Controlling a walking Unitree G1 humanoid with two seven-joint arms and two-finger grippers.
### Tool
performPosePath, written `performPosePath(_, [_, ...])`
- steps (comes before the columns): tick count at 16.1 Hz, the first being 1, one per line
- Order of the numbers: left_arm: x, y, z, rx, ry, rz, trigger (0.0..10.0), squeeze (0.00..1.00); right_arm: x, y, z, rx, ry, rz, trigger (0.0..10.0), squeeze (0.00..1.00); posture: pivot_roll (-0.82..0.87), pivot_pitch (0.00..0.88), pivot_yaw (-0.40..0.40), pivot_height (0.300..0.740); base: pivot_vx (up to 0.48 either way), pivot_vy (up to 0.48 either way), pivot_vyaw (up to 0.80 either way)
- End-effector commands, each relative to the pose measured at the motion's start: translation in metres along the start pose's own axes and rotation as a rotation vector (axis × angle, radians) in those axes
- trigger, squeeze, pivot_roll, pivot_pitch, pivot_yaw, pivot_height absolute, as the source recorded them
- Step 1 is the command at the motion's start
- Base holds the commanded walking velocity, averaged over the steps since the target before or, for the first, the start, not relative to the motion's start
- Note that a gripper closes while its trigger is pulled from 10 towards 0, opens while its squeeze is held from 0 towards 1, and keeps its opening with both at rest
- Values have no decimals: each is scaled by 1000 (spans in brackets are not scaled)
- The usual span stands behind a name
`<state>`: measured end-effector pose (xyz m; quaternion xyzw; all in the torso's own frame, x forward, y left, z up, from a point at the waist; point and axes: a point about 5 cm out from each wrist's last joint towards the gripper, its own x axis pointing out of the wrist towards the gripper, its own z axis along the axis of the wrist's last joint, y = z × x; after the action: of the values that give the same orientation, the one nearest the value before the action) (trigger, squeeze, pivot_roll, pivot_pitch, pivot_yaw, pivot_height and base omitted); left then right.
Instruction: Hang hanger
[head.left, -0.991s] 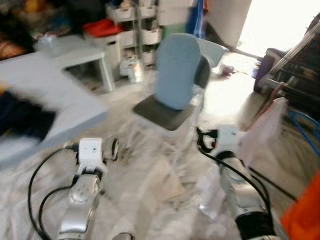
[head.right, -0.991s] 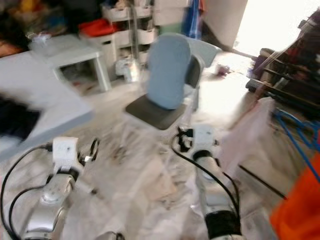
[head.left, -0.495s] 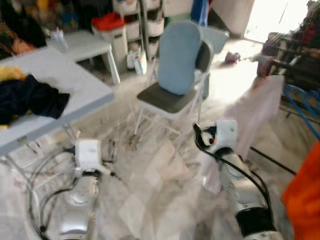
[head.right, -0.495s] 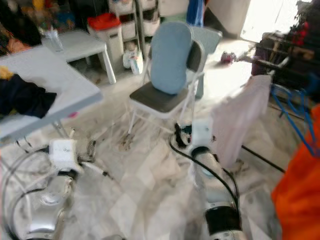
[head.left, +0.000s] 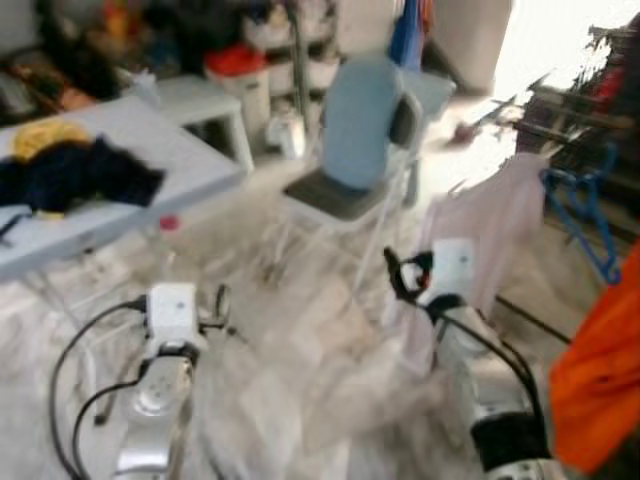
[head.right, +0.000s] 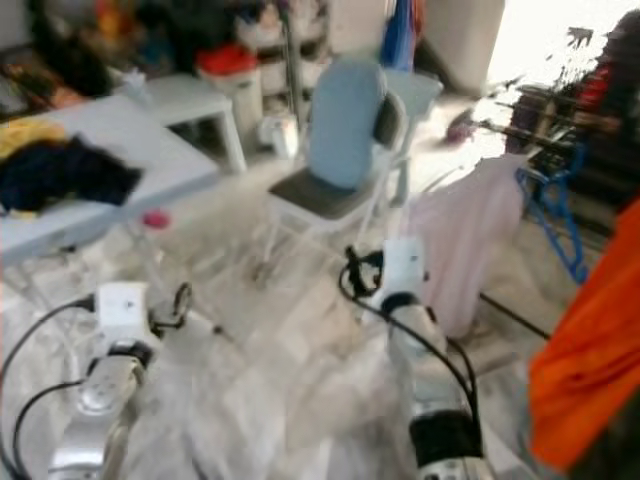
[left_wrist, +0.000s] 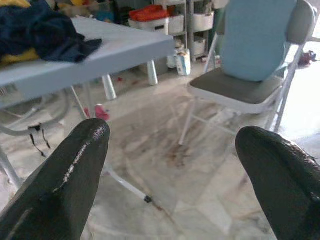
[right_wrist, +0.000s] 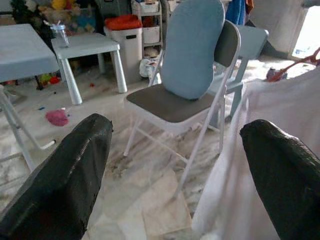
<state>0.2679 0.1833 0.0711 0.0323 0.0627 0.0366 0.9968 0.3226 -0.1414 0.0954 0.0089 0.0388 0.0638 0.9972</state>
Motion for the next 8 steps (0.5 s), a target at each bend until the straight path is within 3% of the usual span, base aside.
performPosePath(1, [5, 3, 8, 10, -22, 11, 10000, 0, 3, 3, 5, 9, -18, 13, 10000, 0, -25, 0, 8, 740, 0, 0, 0])
performPosePath(4, [6, 3, 7, 4, -11, 26, 10000, 0, 4, 3, 7, 12, -25, 34, 10000, 0, -25, 0, 10, 740, 0, 160, 0])
performPosePath(8, [8, 4, 7, 18, -5, 45, 10000, 0, 2, 10, 9, 12, -46, 69, 10000, 0, -26, 0, 13, 740, 0, 449, 800])
